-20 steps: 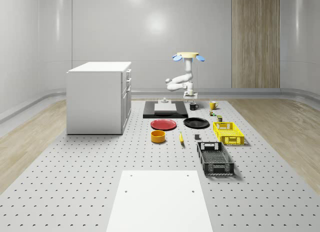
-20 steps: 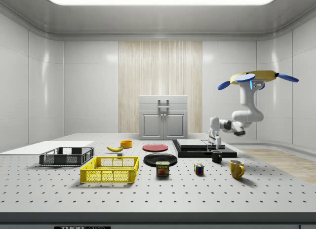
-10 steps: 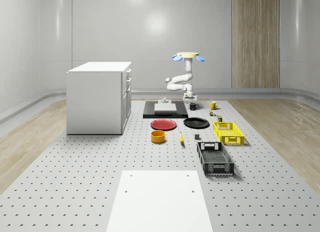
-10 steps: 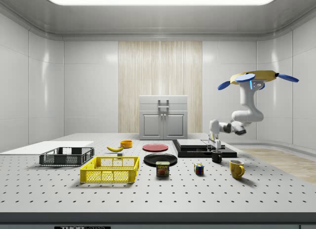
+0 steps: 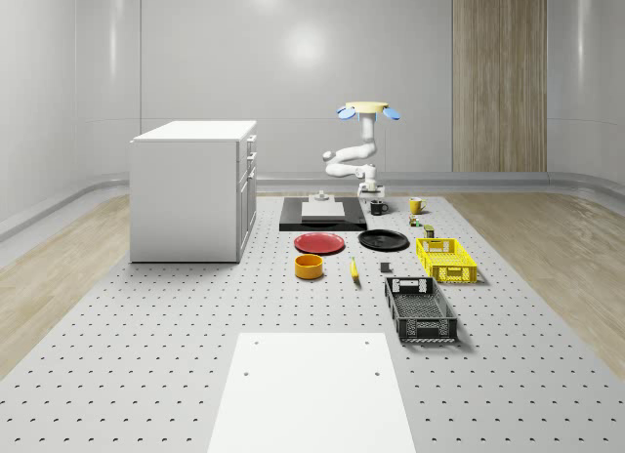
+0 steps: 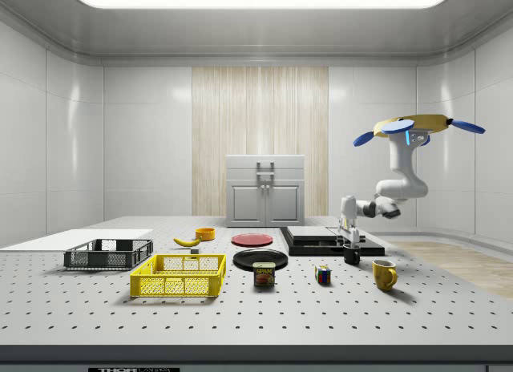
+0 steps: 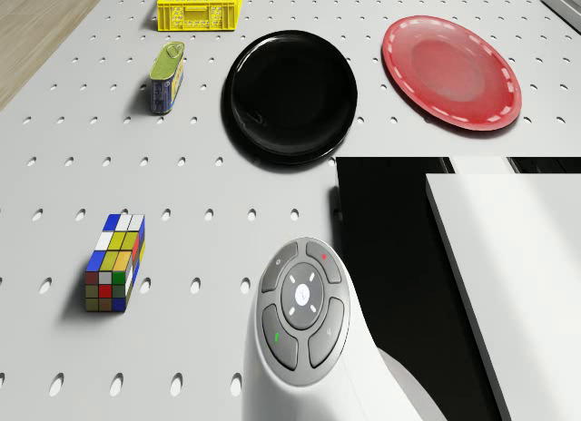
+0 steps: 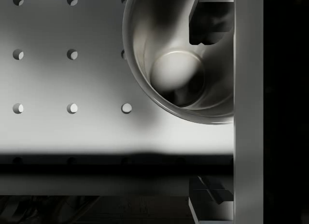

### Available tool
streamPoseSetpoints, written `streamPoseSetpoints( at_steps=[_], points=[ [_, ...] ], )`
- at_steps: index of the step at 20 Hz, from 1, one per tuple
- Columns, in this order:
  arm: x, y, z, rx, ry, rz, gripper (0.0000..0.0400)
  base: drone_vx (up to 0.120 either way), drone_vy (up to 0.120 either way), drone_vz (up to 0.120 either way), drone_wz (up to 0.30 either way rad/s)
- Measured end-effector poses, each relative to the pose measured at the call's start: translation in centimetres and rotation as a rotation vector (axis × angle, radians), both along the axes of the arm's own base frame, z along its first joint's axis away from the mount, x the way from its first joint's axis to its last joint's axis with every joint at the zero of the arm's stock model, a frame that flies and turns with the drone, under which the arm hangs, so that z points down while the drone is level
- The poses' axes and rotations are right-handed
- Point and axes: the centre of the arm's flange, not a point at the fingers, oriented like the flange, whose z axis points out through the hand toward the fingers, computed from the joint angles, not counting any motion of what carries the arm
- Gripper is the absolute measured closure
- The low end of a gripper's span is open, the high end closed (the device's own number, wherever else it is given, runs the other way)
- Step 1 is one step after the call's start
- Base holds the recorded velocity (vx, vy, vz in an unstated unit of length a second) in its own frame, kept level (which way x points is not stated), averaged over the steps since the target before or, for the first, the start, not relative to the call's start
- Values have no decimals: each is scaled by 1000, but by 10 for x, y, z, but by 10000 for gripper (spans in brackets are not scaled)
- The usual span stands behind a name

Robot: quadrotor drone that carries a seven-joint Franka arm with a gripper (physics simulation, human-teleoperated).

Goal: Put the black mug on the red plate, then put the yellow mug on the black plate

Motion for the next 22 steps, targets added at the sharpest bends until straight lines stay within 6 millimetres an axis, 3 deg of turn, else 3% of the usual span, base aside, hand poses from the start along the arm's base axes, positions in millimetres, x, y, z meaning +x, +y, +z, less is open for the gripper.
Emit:
streamPoseSetpoints(
  at_steps=[4, 5, 7, 11, 15, 22],
  points=[
    [-1, 0, 0, 0, 0, 0, 0, 0, 0, 0, 0],
    [-1, 0, 1, 0, 0, 0, 64, 0, 0, 0, 0],
    [-1, 0, 1, 0, 0, 0, 153, 0, 0, 0, 0],
    [-1, 0, 1, 0, 0, 0, 240, 0, 0, 0, 0],
    [-1, 0, 1, 0, 0, 0, 271, 0, 0, 0, 0],
    [-1, 0, -12, 0, 0, 0, 287, 0, 0, 0, 0]
  ],
)
